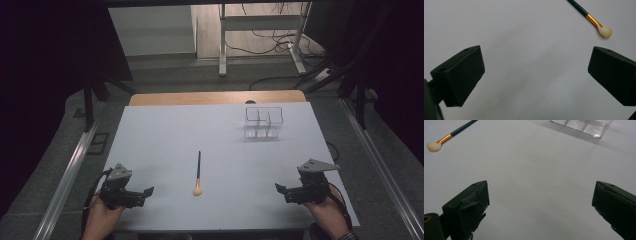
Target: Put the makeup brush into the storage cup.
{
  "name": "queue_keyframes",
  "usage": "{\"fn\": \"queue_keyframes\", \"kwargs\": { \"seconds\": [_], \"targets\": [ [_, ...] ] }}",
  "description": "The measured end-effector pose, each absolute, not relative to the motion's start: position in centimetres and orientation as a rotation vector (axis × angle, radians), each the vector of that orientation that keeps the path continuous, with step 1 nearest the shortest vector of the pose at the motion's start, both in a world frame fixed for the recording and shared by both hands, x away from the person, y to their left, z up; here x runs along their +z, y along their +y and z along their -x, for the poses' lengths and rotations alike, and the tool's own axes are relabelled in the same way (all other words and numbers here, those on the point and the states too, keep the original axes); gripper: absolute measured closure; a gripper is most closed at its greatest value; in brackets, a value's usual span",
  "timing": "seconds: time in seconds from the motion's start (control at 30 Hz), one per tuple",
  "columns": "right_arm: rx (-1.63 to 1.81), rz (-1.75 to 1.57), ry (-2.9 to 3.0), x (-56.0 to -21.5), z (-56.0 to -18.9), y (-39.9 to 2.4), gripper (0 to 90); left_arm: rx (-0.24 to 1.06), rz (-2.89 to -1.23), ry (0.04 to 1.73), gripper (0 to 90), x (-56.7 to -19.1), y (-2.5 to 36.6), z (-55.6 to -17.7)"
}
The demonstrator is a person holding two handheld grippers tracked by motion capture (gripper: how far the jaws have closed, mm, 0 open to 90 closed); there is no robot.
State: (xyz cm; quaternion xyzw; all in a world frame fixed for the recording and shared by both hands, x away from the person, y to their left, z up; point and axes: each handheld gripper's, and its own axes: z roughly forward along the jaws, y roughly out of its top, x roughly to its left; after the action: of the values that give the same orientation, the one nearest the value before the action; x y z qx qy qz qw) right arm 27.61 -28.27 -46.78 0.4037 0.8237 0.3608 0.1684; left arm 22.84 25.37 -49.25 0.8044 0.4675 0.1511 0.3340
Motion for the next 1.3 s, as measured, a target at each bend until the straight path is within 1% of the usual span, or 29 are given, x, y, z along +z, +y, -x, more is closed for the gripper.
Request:
{"fn": "queue_keyframes", "kwargs": {
  "seconds": [0.07, 0.3, 0.63, 1.03, 1.3],
  "targets": [
    [1.033, -1.158, 2.358, -47.0, -27.8, -28.2, 1.3, 0.41, -2.11, 1.21, 1.4, -49.3, 25.3, -22.8],
    [1.038, -1.115, 2.408, -47.3, -28.0, -27.8, 2.6, 0.403, -2.092, 1.201, 1.3, -49.2, 25.3, -22.8],
    [1.057, -1.126, 2.428, -47.5, -28.2, -27.8, 2.0, 0.357, -2.062, 1.202, 0.7, -49.1, 25.1, -22.8],
    [1.066, -1.134, 2.454, -47.6, -28.3, -27.9, 2.0, 0.354, -2.11, 1.229, 0.7, -49.0, 24.8, -23.0],
    [1.067, -1.14, 2.451, -47.6, -28.3, -27.9, 1.6, 0.345, -2.137, 1.235, 1.0, -48.7, 24.0, -23.5]
  ]
}}
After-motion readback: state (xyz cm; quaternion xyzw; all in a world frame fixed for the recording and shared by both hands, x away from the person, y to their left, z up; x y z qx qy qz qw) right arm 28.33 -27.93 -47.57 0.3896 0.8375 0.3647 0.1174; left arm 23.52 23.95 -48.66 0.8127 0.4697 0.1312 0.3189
